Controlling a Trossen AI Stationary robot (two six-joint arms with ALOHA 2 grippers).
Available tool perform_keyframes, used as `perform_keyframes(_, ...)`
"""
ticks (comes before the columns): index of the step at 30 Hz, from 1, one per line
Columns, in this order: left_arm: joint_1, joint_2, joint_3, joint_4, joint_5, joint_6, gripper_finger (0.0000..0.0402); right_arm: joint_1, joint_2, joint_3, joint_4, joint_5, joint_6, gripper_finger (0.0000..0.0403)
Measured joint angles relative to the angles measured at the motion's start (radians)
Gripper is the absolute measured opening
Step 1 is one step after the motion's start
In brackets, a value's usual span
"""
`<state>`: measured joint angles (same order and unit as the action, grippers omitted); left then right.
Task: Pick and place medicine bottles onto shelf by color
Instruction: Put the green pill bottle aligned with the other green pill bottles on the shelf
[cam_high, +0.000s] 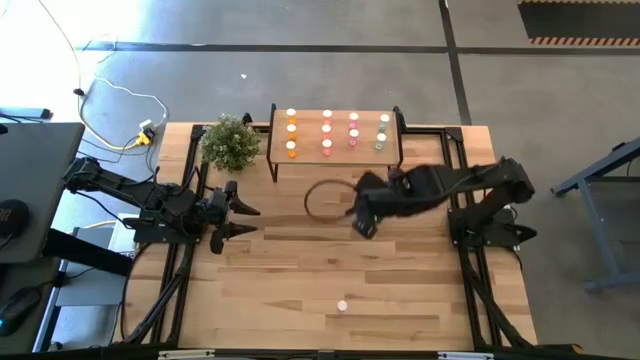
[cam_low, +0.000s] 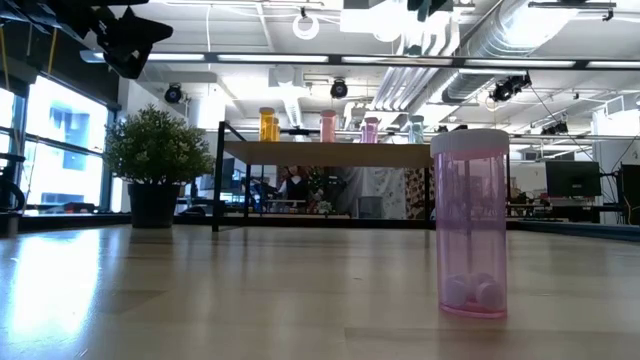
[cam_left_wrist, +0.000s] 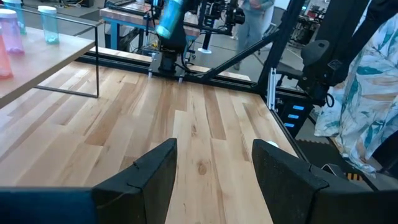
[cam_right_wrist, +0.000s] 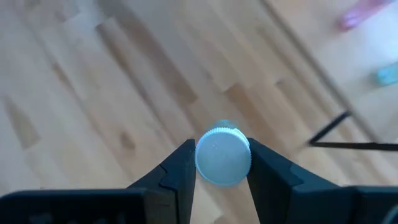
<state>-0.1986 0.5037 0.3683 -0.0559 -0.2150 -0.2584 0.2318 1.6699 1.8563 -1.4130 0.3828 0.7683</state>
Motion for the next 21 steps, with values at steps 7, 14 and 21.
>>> perform_keyframes(7,0.0,0.0,0.0,0.0,0.0,0.023,0.02,-0.118,-0.003,0.09,-0.042,-0.001,-0.155,0.0114)
perform_keyframes(14,0.0,0.0,0.0,0.0,-0.001,0.026,0.02,-0.177,-0.032,0.074,-0.063,0.017,-0.228,0.0114)
perform_keyframes(21,0.0,0.0,0.0,0.001,-0.002,0.026,0.02,-0.185,-0.097,-0.073,-0.066,0.026,-0.224,0.0114)
